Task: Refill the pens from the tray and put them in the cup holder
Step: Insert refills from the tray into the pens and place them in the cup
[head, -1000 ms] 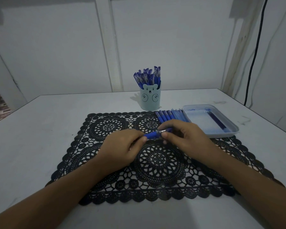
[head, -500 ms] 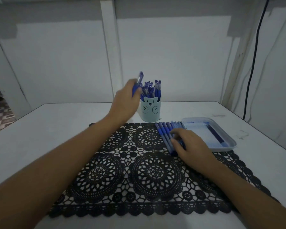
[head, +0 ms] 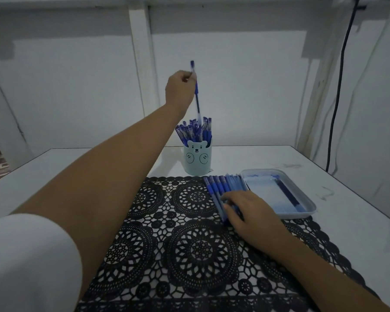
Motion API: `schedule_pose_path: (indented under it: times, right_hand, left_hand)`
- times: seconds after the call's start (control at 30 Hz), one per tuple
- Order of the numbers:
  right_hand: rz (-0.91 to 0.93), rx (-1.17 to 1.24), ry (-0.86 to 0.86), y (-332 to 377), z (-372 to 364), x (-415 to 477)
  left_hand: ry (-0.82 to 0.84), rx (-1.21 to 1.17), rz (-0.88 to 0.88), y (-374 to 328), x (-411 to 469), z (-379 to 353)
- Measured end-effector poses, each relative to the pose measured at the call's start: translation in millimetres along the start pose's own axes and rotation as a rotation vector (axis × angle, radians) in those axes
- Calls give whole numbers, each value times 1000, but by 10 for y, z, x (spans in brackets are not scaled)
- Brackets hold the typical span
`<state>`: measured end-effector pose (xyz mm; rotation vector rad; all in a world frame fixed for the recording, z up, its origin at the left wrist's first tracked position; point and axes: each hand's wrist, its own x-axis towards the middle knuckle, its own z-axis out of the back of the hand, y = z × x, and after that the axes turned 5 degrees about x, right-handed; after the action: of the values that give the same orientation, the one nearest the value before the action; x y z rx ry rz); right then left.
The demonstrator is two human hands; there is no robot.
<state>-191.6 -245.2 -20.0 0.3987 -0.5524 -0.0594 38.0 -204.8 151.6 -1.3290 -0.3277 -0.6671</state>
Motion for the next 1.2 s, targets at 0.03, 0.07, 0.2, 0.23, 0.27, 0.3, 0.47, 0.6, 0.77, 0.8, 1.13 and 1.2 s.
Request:
schedule_pose_path:
  times: [0.03,0.07,0.2,0.23,0.27,0.3,0.47,0.6,0.77,0.8,1.13,1.2]
  right_hand:
    - [5,1,4,6,-1,1]
    - [12,1,6,16,2,1]
    - [13,-5,7,49,8,-9]
    - [14,-7,3,56,12,-15]
    - [17,-10,1,61,17,-18]
    - [15,-13,2,64,22,-17]
    - [-15,-27,34,74,29,-13]
    - [-31,-124,-18,50,-13,-20]
    - [-88,-271,34,66,-64,-17]
    - [-98,-295,46,83,-68,-15]
    - [-194,-401,134,296,-114,24]
    - [-214,-424,149,330,-124,25]
  left_hand:
    - [25,65,8,64,-24,-28]
    - [52,133,12,122,-55,-51]
    - [98,385,-45,281,-191,-81]
    - [91,412,-59,310,-219,-85]
    - [86,452,-83,335,-244,-89]
    - [93,525,-115,346,-271,-86]
    - [189,977,-275,418,-345,-31]
    - [306,910,-222,437,-436,36]
    - [174,685,-300,448,-737,304]
    - [166,660,-327,467,-837,374]
    - [445,646,-244,758,-1896,952]
    - [427,576,-177,784,-2022,949]
